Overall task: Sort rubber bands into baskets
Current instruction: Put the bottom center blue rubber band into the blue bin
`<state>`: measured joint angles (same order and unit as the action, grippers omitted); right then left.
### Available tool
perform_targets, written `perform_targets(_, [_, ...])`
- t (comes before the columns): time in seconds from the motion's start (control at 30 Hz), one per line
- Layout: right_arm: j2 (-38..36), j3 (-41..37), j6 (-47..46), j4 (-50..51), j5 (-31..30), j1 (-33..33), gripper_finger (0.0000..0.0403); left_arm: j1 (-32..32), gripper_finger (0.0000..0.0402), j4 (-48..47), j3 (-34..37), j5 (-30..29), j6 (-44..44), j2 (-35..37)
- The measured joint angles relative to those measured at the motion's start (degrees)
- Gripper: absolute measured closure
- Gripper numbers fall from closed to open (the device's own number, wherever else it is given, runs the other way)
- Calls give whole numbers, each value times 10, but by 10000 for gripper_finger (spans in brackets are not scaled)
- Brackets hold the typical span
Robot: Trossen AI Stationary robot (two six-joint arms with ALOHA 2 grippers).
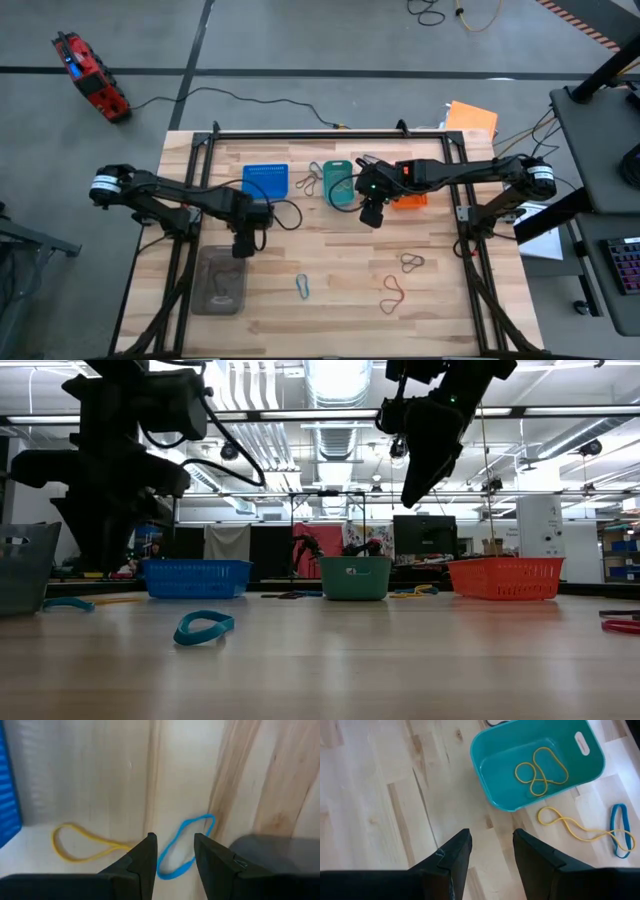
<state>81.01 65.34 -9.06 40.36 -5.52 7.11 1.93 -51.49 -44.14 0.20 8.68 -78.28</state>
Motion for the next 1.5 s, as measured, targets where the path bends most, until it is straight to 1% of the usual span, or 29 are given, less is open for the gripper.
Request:
perform_targets(0.17, [0,0,1,0,0,0,257,0,287,32,0,0,11,-1])
perform_targets(0.33, [0,0,1,-3,0,0,262,0,287,77,-4,0,40,-1])
perform_targets(0.57, [0,0,-4,-8,0,-25,266,14,287,87,-30,9,44,-2])
perform_targets(0.63, [0,0,-10,-8,0,-36,265,27,287,117,-34,8,44,-2])
perform_targets(0.77, [0,0,-15,-8,0,-60,264,63,287,207,-34,10,43,-6])
perform_targets(0.87, [-1,0,-21,-2,0,-74,264,91,287,247,-34,9,51,-16])
perform_targets(1.0, [-9,0,-52,36,0,-93,268,123,287,294,-36,-3,94,-38])
perform_targets(1.17, [-20,0,-86,70,-1,-126,267,156,287,338,-36,-38,138,-88])
perform_targets(1.33, [-30,0,-108,75,-5,-163,267,185,287,412,-35,-39,166,-149])
perform_targets(1.5, [-35,0,-127,74,-12,-194,268,191,287,428,-35,-42,200,-183])
